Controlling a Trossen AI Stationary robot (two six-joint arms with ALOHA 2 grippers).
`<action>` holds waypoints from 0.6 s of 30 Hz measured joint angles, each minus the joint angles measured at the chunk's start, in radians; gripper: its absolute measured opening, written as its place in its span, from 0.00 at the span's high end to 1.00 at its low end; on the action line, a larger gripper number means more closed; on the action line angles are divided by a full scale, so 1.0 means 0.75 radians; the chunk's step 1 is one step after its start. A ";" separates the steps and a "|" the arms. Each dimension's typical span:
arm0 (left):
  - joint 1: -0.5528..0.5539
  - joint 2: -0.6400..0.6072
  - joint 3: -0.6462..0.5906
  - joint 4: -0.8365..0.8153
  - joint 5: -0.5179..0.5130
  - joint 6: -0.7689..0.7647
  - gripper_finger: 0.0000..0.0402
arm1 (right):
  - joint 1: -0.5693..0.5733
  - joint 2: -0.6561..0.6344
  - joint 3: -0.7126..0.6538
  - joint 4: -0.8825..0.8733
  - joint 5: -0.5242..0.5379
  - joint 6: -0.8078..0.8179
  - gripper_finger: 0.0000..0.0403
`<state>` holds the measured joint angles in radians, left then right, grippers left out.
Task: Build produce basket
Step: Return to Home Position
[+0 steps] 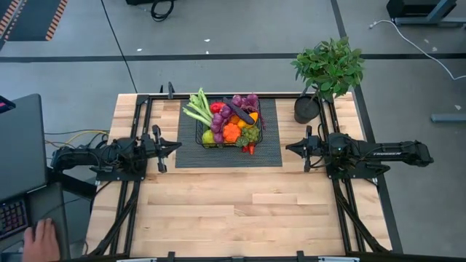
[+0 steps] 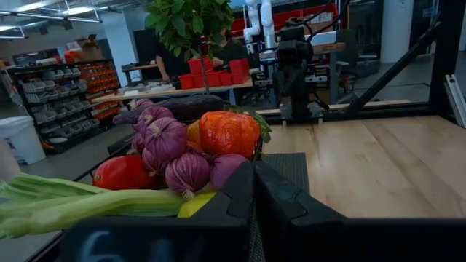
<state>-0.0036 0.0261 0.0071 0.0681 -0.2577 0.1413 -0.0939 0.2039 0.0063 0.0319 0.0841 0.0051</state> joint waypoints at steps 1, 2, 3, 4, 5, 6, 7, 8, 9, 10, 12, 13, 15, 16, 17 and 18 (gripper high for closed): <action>0.000 0.000 0.000 0.000 0.000 0.000 0.96 | 0.000 0.000 0.000 0.000 0.000 0.000 0.96; 0.000 0.000 0.000 0.000 0.000 0.000 0.96 | 0.000 0.000 0.000 0.000 0.000 0.000 0.96; 0.000 0.000 0.000 0.000 0.000 0.000 0.96 | 0.000 0.000 0.000 -0.001 0.000 0.000 0.96; 0.000 0.000 0.000 0.000 0.000 0.000 0.95 | 0.000 0.000 0.000 -0.001 0.000 0.000 0.96; 0.000 0.000 0.000 0.000 -0.001 0.000 0.95 | 0.000 0.000 0.000 0.000 0.000 0.000 0.96; -0.001 0.000 0.000 0.000 0.000 0.000 0.94 | 0.000 0.000 0.000 0.000 0.000 0.000 0.96; -0.001 0.000 0.000 0.000 0.000 0.000 0.94 | 0.000 0.000 0.000 0.000 0.000 0.000 0.96; -0.001 0.000 0.000 0.000 0.000 0.000 0.93 | 0.000 0.000 0.000 0.000 0.000 0.000 0.96; -0.001 0.000 0.000 0.001 0.000 0.000 0.93 | 0.000 0.000 0.000 0.000 0.000 0.000 0.96; 0.000 0.000 0.000 0.000 0.000 0.000 0.93 | 0.000 0.000 0.000 0.000 0.000 0.000 0.96; 0.000 0.000 0.000 0.000 0.000 0.000 0.93 | 0.000 0.000 0.000 0.000 0.000 0.000 0.96; -0.001 0.000 0.000 0.001 0.000 0.000 0.93 | 0.000 0.000 0.000 0.000 0.000 0.000 0.96; -0.001 0.000 0.000 0.001 0.000 0.000 0.94 | 0.000 0.000 0.000 0.000 0.000 0.000 0.96; 0.000 0.000 0.000 0.000 0.000 0.000 0.95 | 0.000 0.000 0.000 0.000 0.000 0.000 0.96; 0.000 0.000 0.000 0.000 0.000 0.000 0.95 | 0.000 0.000 0.000 0.000 0.000 0.000 0.96; -0.001 0.000 0.000 0.000 0.000 0.000 0.95 | 0.000 0.000 0.000 0.000 0.000 0.000 0.96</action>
<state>-0.0040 0.0261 0.0071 0.0681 -0.2577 0.1413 -0.0940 0.2035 0.0063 0.0318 0.0841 0.0051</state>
